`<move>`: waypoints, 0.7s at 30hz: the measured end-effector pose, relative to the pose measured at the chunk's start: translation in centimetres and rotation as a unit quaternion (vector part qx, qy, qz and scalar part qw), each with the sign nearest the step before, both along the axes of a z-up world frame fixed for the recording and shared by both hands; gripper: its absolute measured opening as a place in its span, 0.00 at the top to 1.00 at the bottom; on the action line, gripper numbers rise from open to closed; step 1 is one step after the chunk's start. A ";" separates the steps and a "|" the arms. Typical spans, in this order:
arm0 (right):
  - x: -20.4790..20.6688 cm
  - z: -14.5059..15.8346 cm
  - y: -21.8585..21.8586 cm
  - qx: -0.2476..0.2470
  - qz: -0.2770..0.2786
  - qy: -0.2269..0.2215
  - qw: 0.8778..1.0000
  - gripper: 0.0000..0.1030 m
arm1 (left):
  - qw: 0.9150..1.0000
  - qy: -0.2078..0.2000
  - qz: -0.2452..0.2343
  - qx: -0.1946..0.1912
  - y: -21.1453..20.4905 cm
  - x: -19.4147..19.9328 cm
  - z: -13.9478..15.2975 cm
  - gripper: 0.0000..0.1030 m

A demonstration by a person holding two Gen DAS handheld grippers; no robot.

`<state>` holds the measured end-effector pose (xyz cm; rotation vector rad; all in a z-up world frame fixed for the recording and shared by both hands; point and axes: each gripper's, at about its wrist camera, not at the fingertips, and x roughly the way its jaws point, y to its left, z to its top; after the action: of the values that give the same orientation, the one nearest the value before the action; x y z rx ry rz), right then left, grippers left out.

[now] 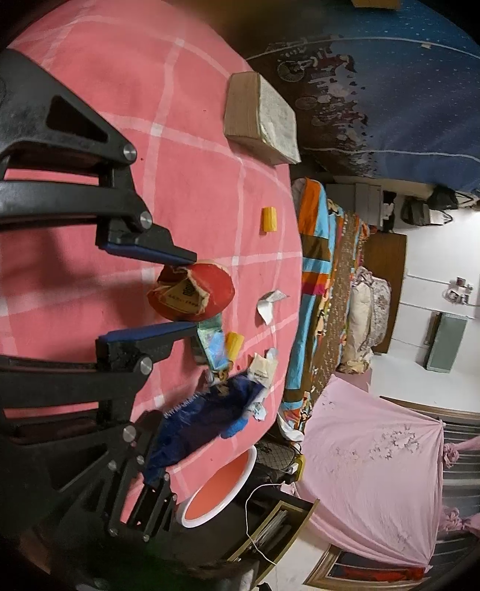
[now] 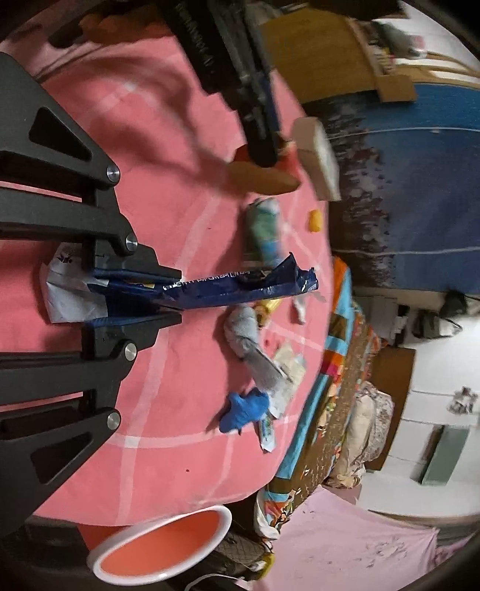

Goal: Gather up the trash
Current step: 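Carry the red peel and blue wrapper in both grippers over the orange bucket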

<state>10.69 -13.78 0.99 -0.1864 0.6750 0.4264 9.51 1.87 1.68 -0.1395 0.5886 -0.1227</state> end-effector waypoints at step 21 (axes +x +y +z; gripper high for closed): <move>0.1 10.2 -15.4 0.120 -0.190 -0.242 0.944 0.87 | 0.961 -0.219 -0.167 0.009 -14.5 2.5 8.2 0.89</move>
<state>10.74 -29.18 11.18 0.0738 0.1599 0.0775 12.03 -12.62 9.83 0.0090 0.1660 -0.4634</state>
